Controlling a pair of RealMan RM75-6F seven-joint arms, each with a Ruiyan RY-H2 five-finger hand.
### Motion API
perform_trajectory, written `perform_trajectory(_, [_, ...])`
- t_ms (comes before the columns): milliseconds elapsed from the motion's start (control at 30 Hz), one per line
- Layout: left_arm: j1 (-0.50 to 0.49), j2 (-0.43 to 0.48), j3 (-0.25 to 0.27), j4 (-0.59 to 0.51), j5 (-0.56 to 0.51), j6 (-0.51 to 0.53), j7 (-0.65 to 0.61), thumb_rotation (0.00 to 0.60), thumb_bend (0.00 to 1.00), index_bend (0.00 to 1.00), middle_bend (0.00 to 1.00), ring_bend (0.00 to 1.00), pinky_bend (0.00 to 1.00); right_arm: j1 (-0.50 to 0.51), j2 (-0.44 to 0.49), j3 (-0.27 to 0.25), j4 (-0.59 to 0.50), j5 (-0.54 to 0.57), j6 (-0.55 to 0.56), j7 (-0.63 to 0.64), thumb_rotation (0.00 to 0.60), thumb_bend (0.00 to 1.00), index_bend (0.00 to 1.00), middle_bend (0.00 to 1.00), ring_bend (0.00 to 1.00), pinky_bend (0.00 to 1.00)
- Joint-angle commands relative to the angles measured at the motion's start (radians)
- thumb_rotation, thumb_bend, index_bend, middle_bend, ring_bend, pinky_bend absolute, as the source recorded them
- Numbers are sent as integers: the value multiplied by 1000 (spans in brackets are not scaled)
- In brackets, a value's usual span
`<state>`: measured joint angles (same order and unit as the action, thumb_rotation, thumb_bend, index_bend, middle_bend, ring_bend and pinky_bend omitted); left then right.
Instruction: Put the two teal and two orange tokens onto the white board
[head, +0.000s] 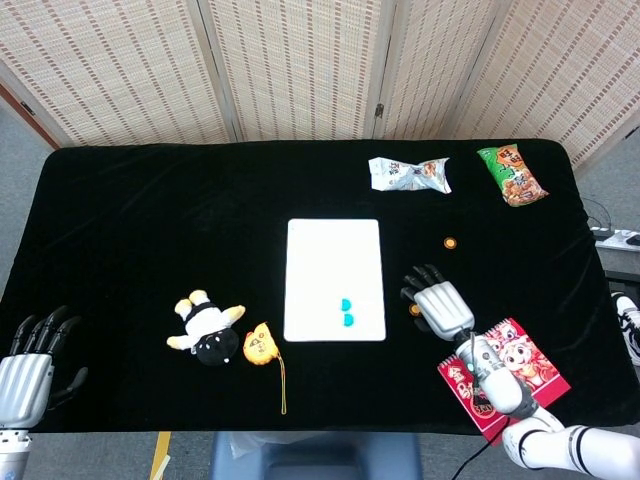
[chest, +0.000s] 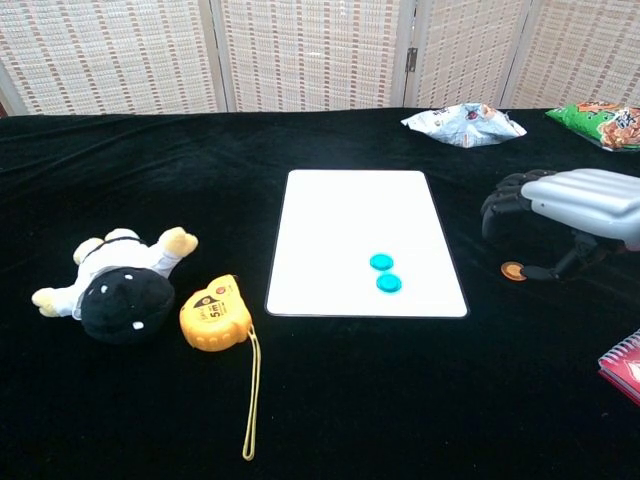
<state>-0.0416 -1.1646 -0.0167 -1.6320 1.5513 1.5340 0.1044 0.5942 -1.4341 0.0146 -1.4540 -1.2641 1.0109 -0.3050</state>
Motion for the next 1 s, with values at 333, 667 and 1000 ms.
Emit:
perform_trajectory(333, [0, 8, 2, -18, 5, 4, 17, 600, 363, 174, 97, 136, 0, -13, -56, 1, 118, 1, -44, 50, 600, 270, 347, 144, 2, 0])
perform_trajectory(667, [2, 10, 4, -20, 1, 4, 19, 600, 364, 174, 96, 135, 0, -6, -83, 18, 173, -1, -73, 64, 600, 270, 354, 144, 7, 0])
perform_trajectory(1000, [4, 13, 5, -18, -4, 4, 18, 600, 363, 174, 96, 136, 0, 1, -99, 30, 192, -1, -95, 59, 600, 270, 432, 145, 22, 0])
